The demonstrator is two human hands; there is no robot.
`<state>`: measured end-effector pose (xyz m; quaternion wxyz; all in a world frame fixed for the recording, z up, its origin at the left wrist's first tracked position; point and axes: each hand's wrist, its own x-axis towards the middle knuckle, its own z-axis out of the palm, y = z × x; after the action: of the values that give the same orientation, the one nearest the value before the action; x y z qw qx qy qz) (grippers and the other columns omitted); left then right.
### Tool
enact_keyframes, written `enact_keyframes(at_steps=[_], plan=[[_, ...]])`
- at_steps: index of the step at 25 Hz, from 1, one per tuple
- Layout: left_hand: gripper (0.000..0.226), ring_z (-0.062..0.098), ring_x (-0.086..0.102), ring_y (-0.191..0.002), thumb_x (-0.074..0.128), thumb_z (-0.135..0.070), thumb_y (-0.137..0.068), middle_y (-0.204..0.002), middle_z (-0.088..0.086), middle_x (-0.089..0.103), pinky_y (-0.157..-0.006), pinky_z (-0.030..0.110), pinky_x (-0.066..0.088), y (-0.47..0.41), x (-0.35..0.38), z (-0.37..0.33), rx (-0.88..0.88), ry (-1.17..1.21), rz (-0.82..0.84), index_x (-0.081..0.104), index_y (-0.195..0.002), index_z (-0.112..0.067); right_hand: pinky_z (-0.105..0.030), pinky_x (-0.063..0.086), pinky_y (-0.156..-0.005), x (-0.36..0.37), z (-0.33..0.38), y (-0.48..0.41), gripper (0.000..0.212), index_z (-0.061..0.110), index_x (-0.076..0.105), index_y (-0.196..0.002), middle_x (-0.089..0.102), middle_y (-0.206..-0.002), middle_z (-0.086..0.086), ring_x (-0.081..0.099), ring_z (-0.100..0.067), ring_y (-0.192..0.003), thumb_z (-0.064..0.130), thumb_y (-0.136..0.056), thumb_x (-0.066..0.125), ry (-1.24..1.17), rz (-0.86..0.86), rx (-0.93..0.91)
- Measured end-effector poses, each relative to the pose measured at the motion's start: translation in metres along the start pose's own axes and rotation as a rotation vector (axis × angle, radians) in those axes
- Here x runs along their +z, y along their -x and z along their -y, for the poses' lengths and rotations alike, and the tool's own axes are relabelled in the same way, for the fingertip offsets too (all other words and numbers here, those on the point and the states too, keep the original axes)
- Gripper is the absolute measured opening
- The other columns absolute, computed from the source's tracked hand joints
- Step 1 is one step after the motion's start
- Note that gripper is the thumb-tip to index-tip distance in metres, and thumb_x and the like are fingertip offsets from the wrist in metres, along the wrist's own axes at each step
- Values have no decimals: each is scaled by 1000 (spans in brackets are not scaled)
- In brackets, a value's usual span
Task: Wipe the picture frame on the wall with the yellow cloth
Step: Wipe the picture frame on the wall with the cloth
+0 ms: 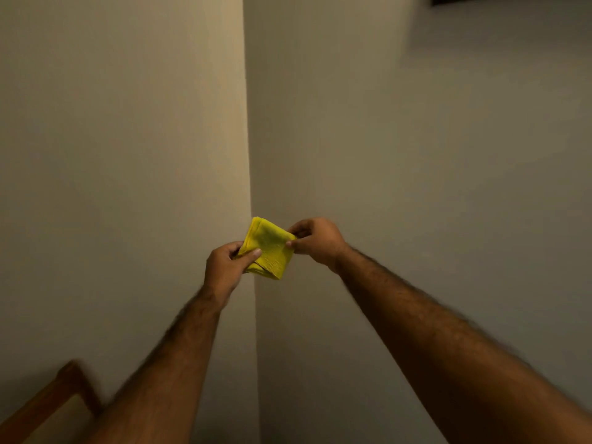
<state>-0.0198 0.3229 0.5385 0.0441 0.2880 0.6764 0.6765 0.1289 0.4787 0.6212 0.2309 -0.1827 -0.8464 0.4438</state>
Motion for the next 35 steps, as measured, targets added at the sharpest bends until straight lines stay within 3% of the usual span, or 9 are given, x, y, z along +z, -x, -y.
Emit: enact_keyframes(at_steps=[7,10,14,19,22,25,29,32,35], plan=[[36,21,70,-83,85,-30,-74,-94,14,79,-92,51,60,-37,68,-134,217,61,71,78,-103,-11,-40,62,-88,-124,73,15,32,2,73,-112,74,-96,-16,71,-24,-85,6,-81,79,10,-226,-123],[29,18,68,-80,83,-34,-73,-88,8,77,-85,41,58,-44,95,-188,310,109,69,78,-95,-16,-41,62,-88,-171,104,23,34,2,73,-113,76,-105,-21,75,-31,-95,6,-80,79,18,-317,-183],[22,18,68,-79,85,-38,-71,-83,2,75,-73,33,56,-45,128,-260,379,219,100,76,-84,-23,-36,64,-84,-230,146,38,36,4,72,-116,75,-108,-14,75,-24,-94,11,-82,80,49,-421,-264],[37,23,74,-87,88,-36,-71,-95,6,77,-66,31,62,-54,159,-344,450,305,107,75,-102,-20,-35,63,-85,-293,196,56,39,4,72,-117,75,-112,-15,74,-23,-98,13,-80,81,83,-498,-365],[34,27,74,-90,87,-33,-72,-95,8,77,-75,38,64,-65,171,-395,501,355,76,74,-102,-21,-35,58,-92,-339,225,71,48,9,71,-121,75,-114,-8,72,-21,-102,36,-81,80,382,-734,-475],[35,32,74,-97,86,-36,-72,-98,9,77,-85,49,63,-84,176,-443,557,339,15,74,-102,-21,-35,49,-100,-412,243,94,55,9,63,-131,67,-130,-10,63,-26,-118,44,-88,69,610,-1028,-547],[44,34,74,-97,86,-38,-71,-97,9,77,-88,53,62,-113,185,-500,641,268,-108,75,-107,-15,-40,39,-113,-516,243,118,66,5,47,-144,50,-149,-16,45,-32,-140,43,-92,60,888,-1285,-523],[33,37,74,-92,85,-38,-73,-90,14,77,-82,52,63,-126,200,-529,693,227,-173,75,-91,-13,-42,25,-123,-563,227,128,78,8,30,-156,27,-166,-12,20,-27,-156,52,-95,51,1036,-1326,-392],[40,34,70,-88,85,-39,-74,-98,16,77,-81,40,60,-133,220,-547,732,146,-252,73,-97,-9,-40,16,-125,-583,209,122,89,11,16,-160,11,-171,-6,7,-22,-158,66,-93,38,1146,-1224,-290]])
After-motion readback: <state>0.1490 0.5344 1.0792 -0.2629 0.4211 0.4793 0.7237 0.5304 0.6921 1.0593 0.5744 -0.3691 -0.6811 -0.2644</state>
